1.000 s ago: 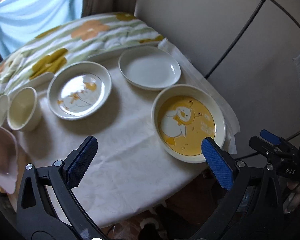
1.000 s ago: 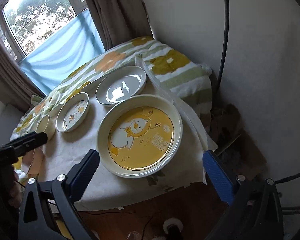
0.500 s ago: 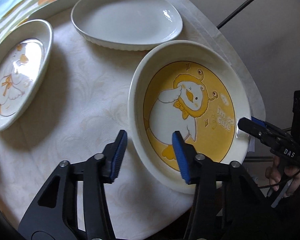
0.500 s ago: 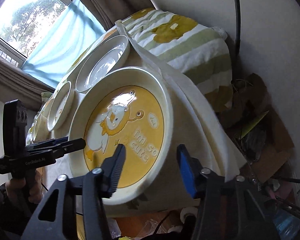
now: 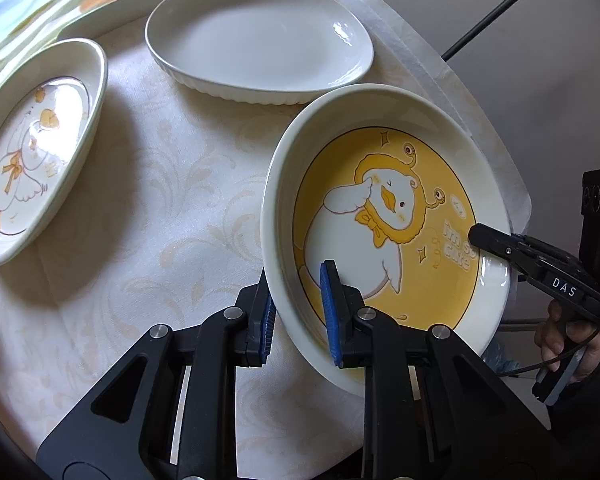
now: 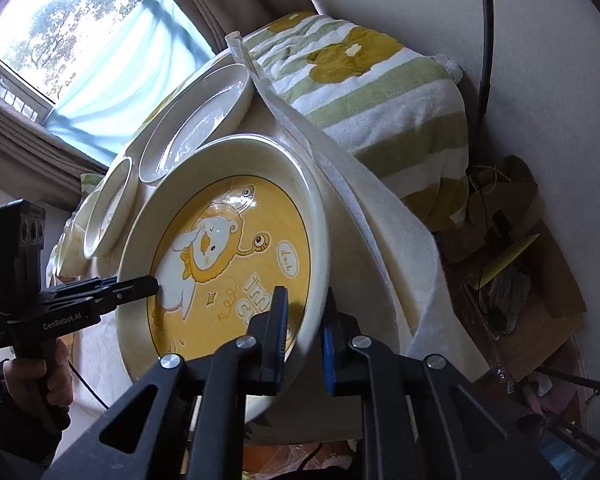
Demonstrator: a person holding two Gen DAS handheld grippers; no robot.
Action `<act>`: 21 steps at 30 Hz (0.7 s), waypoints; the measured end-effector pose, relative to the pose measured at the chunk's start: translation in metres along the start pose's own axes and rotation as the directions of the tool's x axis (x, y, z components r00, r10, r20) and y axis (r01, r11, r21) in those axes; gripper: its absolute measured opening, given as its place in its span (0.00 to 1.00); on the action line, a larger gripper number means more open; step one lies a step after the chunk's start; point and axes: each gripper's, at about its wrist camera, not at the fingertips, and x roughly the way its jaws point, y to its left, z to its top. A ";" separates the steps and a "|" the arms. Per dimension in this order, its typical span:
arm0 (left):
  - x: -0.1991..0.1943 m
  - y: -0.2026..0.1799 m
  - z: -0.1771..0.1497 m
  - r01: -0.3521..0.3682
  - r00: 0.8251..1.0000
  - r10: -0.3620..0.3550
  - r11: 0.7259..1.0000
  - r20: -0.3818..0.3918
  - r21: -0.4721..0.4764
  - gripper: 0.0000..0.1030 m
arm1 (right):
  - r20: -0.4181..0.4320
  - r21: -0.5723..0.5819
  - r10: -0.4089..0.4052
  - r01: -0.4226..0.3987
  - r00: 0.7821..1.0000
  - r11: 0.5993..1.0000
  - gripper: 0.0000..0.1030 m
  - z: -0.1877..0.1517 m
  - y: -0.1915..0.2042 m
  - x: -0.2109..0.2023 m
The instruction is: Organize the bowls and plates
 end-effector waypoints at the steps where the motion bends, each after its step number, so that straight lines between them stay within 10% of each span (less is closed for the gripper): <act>1: -0.012 -0.001 -0.003 -0.005 1.000 0.005 1.000 0.004 0.004 0.18 | -0.003 -0.015 -0.007 0.007 1.000 1.000 0.14 0.000 0.001 0.000; 21: -0.069 -0.031 -0.036 -0.063 0.989 0.059 0.998 0.135 0.023 0.18 | 0.031 -0.176 -0.042 0.047 0.999 0.983 0.14 0.000 0.028 -0.015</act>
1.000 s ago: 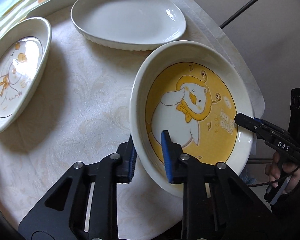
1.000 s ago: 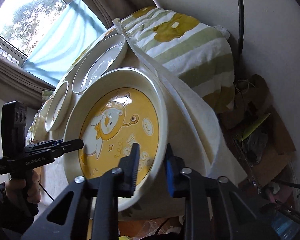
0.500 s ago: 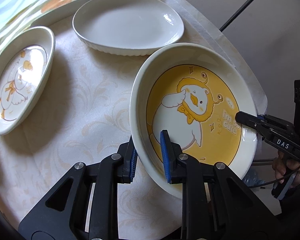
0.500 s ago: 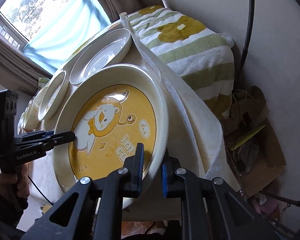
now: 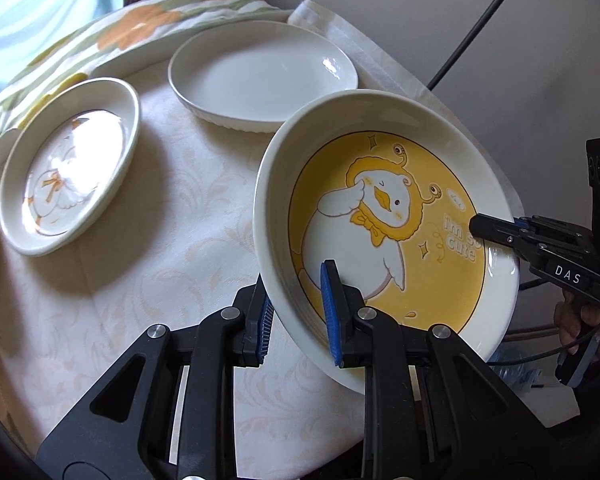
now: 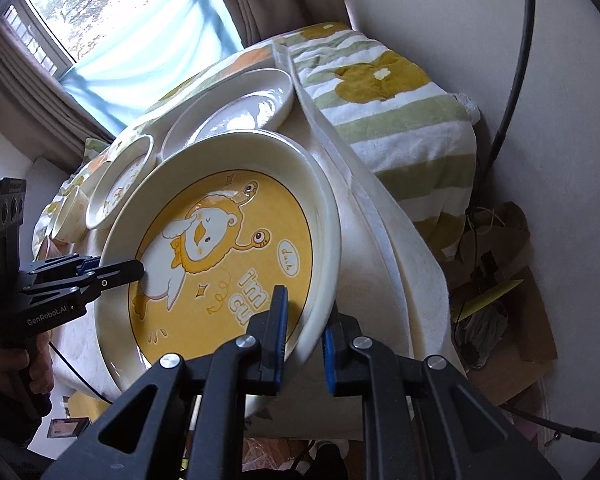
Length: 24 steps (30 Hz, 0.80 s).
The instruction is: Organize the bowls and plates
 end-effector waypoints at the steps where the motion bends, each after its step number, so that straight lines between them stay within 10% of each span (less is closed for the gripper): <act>1: -0.007 0.002 -0.003 -0.003 1.000 0.003 1.000 0.008 -0.010 0.18 | 0.001 -0.014 0.004 -0.004 1.000 1.000 0.14 0.002 0.004 -0.003; 11: -0.095 0.033 -0.041 -0.087 0.989 0.108 0.979 0.103 -0.185 0.18 | -0.032 -0.206 0.101 -0.105 0.994 0.973 0.14 0.033 0.066 -0.023; 24: -0.146 0.135 -0.137 -0.214 0.963 0.264 0.863 0.048 -0.458 0.18 | -0.231 -0.391 0.235 -0.311 0.944 0.866 0.15 0.014 0.189 0.048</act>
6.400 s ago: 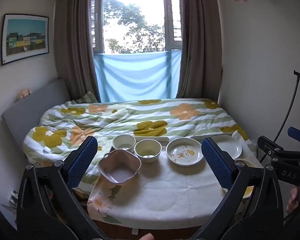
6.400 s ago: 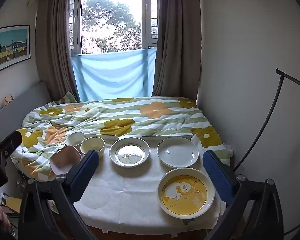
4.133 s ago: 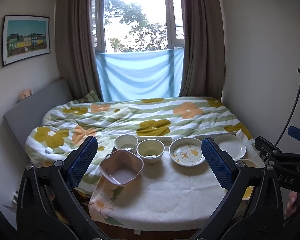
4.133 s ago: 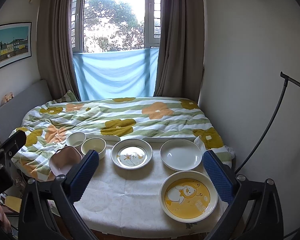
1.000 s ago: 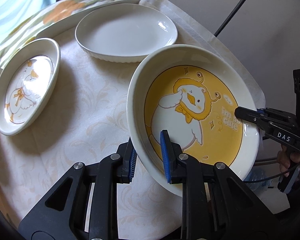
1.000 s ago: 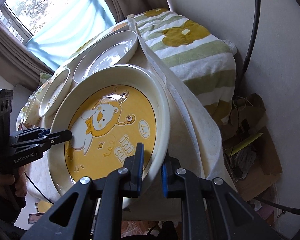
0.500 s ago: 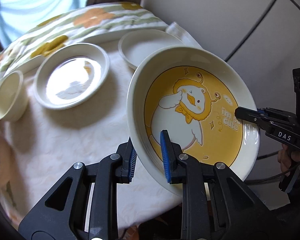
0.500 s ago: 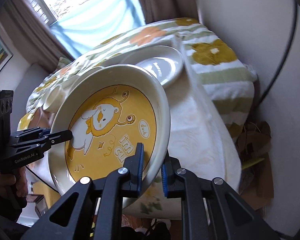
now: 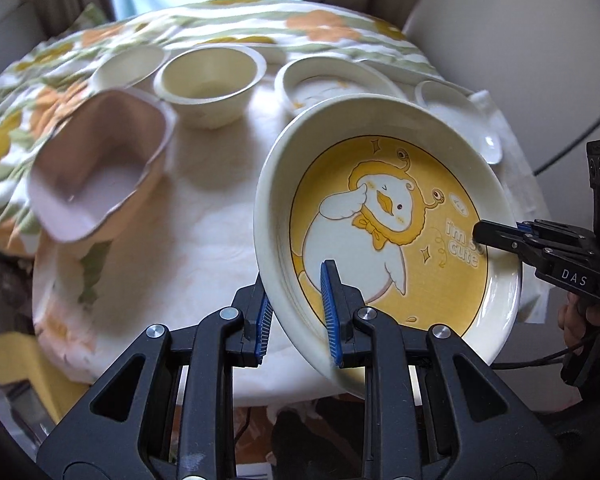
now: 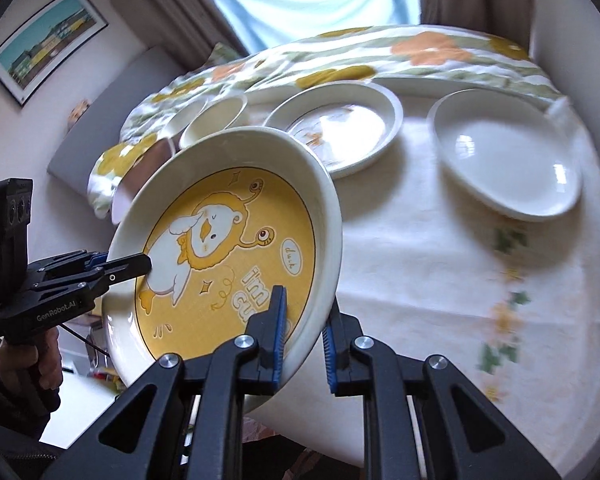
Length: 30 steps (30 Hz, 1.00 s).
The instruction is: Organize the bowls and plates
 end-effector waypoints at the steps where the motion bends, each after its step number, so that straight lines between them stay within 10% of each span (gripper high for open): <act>1: 0.001 0.011 -0.002 -0.007 1.000 0.007 1.000 -0.004 -0.015 0.18 | -0.018 -0.010 0.012 -0.012 1.000 1.000 0.15 0.001 0.007 0.012; 15: 0.044 0.107 -0.018 -0.007 0.999 0.001 0.993 -0.052 -0.115 0.18 | -0.093 -0.031 0.021 -0.024 0.995 0.999 0.15 0.015 0.057 0.101; 30: 0.050 0.113 -0.019 0.015 0.998 -0.022 0.993 -0.061 -0.115 0.21 | -0.093 -0.046 -0.028 0.023 0.995 0.999 0.18 0.012 0.060 0.106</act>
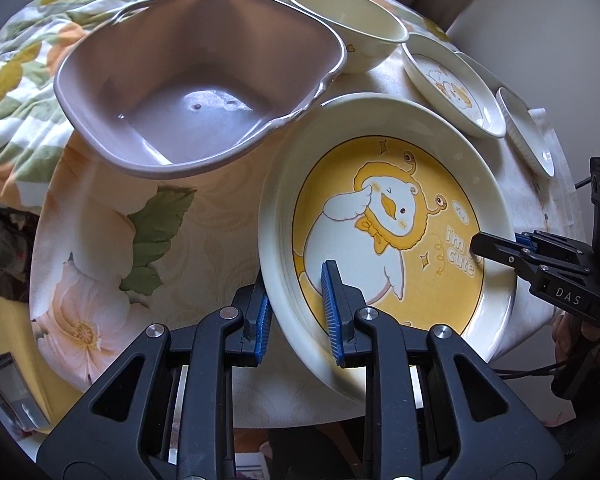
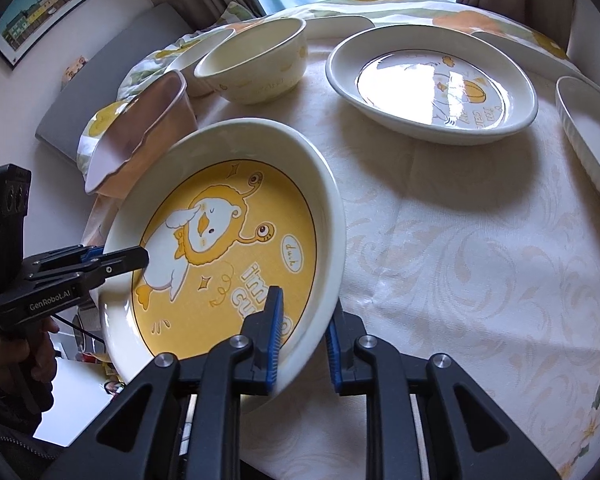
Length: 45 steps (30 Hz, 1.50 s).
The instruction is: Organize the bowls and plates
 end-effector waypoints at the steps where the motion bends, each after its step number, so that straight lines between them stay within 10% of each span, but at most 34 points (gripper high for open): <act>1: 0.001 -0.001 0.002 -0.005 1.000 0.005 1.000 -0.006 0.005 0.21 | 0.002 -0.001 -0.003 0.003 1.000 1.000 0.18 -0.001 0.000 0.000; 4: 0.003 -0.009 0.005 -0.038 0.999 0.039 0.999 -0.022 0.027 0.29 | 0.008 -0.007 -0.010 0.010 1.000 1.000 0.20 -0.002 0.002 -0.001; 8: 0.005 -0.017 0.005 -0.044 0.999 0.045 0.998 -0.016 0.050 0.73 | 0.027 -0.010 -0.012 0.012 1.000 1.000 0.33 -0.001 0.004 -0.002; 23: -0.064 -0.090 0.012 -0.094 0.991 0.089 0.995 0.104 0.040 0.73 | 0.190 -0.004 -0.050 0.052 0.980 0.999 0.40 -0.007 -0.043 -0.108; 27: -0.089 -0.147 0.030 -0.126 0.967 0.103 0.988 0.232 0.085 0.99 | 0.289 -0.032 -0.103 0.117 0.952 0.993 1.00 -0.012 -0.058 -0.155; 33: -0.090 -0.220 0.082 -0.051 0.958 -0.015 0.973 0.285 0.225 1.00 | 0.381 -0.070 -0.207 0.251 0.901 0.965 1.00 -0.014 -0.078 -0.203; 45: -0.009 -0.345 0.209 0.143 0.974 -0.215 0.819 0.068 0.555 1.00 | 0.230 0.332 -0.338 0.253 0.912 0.909 1.00 0.004 -0.174 -0.208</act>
